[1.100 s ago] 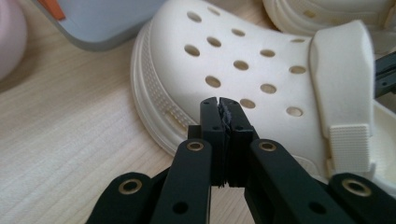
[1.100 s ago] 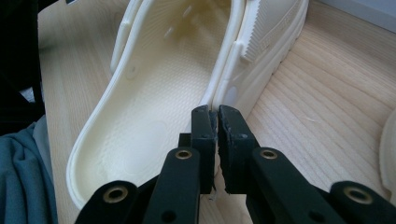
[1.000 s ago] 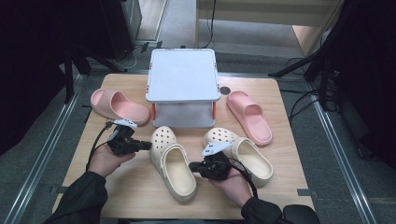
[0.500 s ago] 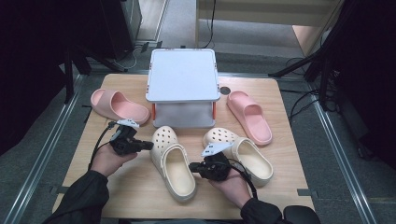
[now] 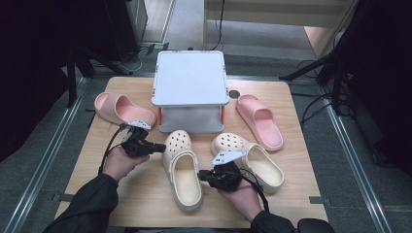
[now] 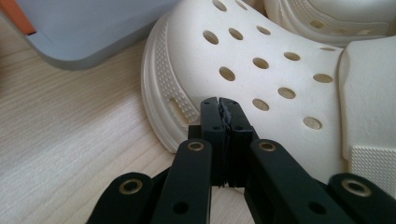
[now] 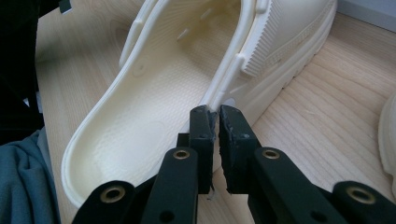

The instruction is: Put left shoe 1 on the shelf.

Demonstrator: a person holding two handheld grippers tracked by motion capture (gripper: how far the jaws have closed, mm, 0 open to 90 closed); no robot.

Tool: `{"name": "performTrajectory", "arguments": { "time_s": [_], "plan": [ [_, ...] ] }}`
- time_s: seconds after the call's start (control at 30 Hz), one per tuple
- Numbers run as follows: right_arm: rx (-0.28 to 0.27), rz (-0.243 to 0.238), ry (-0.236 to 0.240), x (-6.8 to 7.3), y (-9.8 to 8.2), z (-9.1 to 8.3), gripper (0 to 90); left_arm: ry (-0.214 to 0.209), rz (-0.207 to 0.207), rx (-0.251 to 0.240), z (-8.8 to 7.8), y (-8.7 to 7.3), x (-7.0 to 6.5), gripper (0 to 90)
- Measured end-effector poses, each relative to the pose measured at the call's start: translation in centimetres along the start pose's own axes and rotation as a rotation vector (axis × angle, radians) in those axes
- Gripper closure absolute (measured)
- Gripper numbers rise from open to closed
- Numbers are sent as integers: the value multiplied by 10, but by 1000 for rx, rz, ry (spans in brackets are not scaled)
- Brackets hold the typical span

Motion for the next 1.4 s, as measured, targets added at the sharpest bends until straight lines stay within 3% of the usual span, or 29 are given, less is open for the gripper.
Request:
{"name": "performTrajectory", "arguments": {
  "time_s": [0.3,0.4,0.47,0.6,0.77,0.9,1.1,1.2,1.4],
  "plan": [
    [-5,16,-19,1,-2,-4,830,-23,-9,3,10,7,-1,890],
    [-17,21,-29,0,-1,-7,801,-16,-36,-14,7,10,1,808],
    [-46,33,-46,-2,1,-11,721,-1,-35,-39,1,14,0,778],
    [-82,75,-73,-6,6,-16,550,-17,-34,-107,-16,28,-6,749],
    [-96,67,-98,-3,10,-16,464,-25,-10,-112,-23,42,-10,758],
    [-97,58,-103,0,14,-14,450,-41,10,-124,-31,57,-14,767],
    [-85,83,-105,2,19,-6,464,-47,28,-125,-42,78,-12,834],
    [-69,94,-106,1,21,-1,501,-39,27,-130,-48,90,-7,844],
    [-45,99,-119,0,23,8,480,-51,4,-147,-55,115,-1,846]
  ]
}}
Point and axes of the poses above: each handheld gripper's, and its own axes: z roughly forward along the jaws, y roughly out of its top, x roughly to its left, the point moved 1 cm from there along z, roughly forward along the jaws, and after that the axes turned 15 degrees about -x, right-handed, at the moved point
